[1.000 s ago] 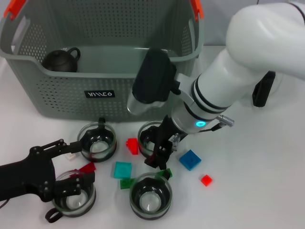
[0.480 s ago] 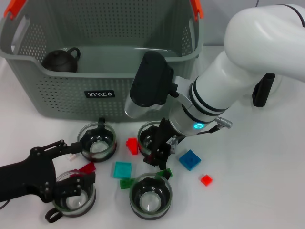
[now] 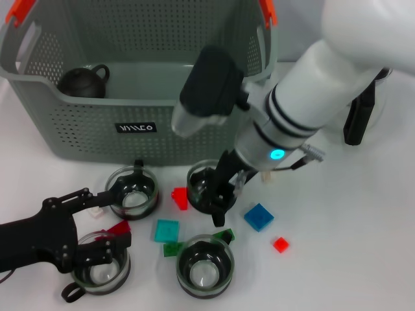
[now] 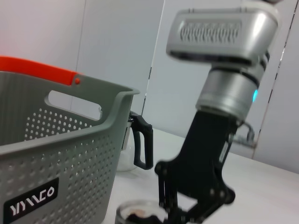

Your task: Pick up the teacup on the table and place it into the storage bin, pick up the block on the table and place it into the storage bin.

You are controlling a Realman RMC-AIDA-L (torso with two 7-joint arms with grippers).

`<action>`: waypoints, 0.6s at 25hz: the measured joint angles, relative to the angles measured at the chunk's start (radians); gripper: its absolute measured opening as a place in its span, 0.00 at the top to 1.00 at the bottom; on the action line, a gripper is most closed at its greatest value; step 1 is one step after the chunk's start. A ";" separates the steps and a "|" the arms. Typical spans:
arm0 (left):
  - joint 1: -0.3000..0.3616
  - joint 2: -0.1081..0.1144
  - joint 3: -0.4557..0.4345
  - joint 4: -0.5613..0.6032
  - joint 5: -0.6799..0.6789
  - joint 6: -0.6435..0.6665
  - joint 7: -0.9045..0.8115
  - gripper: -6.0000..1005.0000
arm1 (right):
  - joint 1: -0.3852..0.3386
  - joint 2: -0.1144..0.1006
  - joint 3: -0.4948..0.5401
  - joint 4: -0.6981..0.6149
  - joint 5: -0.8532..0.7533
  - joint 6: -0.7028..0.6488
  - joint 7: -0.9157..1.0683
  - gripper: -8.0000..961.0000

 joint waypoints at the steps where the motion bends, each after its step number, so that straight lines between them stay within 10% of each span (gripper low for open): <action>1: -0.001 0.000 0.000 0.000 0.000 0.000 0.000 0.16 | -0.004 0.000 0.032 -0.019 -0.018 -0.027 0.004 0.89; 15: 0.000 0.004 -0.038 0.000 0.000 -0.012 0.000 0.16 | -0.142 -0.008 0.517 -0.368 0.079 -0.454 -0.131 0.93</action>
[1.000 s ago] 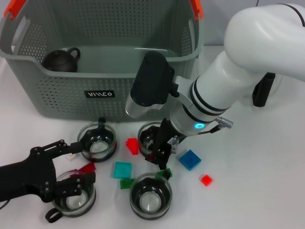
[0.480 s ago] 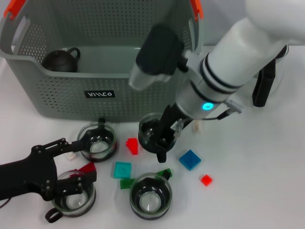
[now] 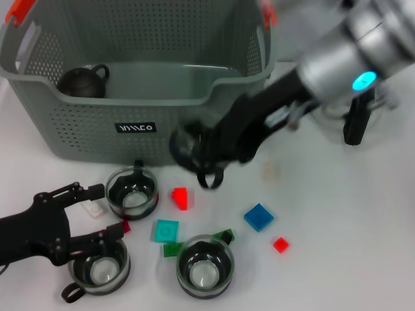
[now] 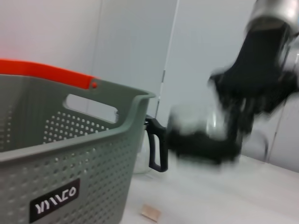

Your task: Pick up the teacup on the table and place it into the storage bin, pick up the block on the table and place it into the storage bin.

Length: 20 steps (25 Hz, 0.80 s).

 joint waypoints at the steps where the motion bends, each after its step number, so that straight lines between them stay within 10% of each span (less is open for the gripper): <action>1: -0.001 0.001 -0.001 0.000 0.000 -0.001 0.000 0.16 | -0.007 -0.001 0.052 -0.044 0.016 -0.035 0.000 0.93; 8: -0.017 0.001 -0.006 0.000 -0.001 -0.002 0.000 0.16 | -0.001 -0.003 0.236 -0.223 0.128 0.073 0.006 0.93; 20: -0.036 -0.013 -0.016 -0.003 -0.018 -0.006 -0.001 0.16 | 0.380 0.006 0.117 0.437 -0.177 0.648 0.047 0.93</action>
